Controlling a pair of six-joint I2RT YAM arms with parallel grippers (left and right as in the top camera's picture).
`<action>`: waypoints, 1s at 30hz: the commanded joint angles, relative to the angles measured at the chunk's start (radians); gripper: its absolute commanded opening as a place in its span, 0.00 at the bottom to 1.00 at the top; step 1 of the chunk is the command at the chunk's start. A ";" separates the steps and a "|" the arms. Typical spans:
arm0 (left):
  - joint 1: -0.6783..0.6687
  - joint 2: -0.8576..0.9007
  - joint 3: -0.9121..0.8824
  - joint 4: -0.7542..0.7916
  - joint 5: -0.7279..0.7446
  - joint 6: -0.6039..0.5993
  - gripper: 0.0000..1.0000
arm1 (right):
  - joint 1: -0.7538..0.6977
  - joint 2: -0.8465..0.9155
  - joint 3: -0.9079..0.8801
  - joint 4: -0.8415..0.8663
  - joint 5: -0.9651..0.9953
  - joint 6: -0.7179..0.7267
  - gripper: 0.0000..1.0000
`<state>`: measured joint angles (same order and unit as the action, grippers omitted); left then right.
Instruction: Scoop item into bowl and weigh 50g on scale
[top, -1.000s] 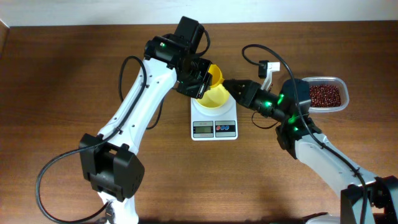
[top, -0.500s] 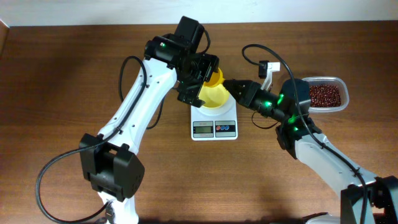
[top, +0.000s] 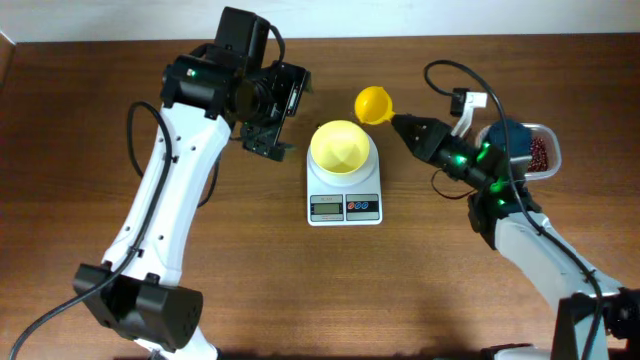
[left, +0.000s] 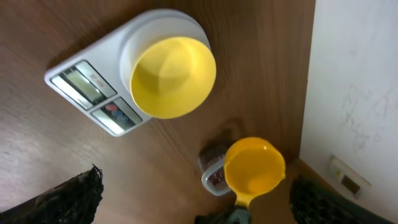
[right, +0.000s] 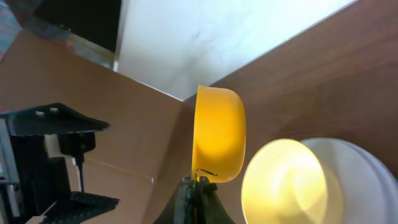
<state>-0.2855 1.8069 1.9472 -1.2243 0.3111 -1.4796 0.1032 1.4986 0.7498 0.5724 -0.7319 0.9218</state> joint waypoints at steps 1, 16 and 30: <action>0.005 -0.013 0.018 -0.007 -0.086 0.039 0.99 | -0.037 -0.059 0.028 -0.103 -0.011 -0.084 0.04; 0.004 -0.012 0.017 -0.007 -0.196 0.038 0.99 | -0.045 -0.312 0.428 -1.160 0.682 -0.500 0.04; 0.004 -0.012 0.017 -0.086 -0.258 0.039 0.99 | -0.045 -0.473 0.428 -1.378 0.839 -0.614 0.04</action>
<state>-0.2848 1.8065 1.9472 -1.2705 0.1204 -1.4574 0.0593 1.0630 1.1557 -0.7898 0.0639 0.3439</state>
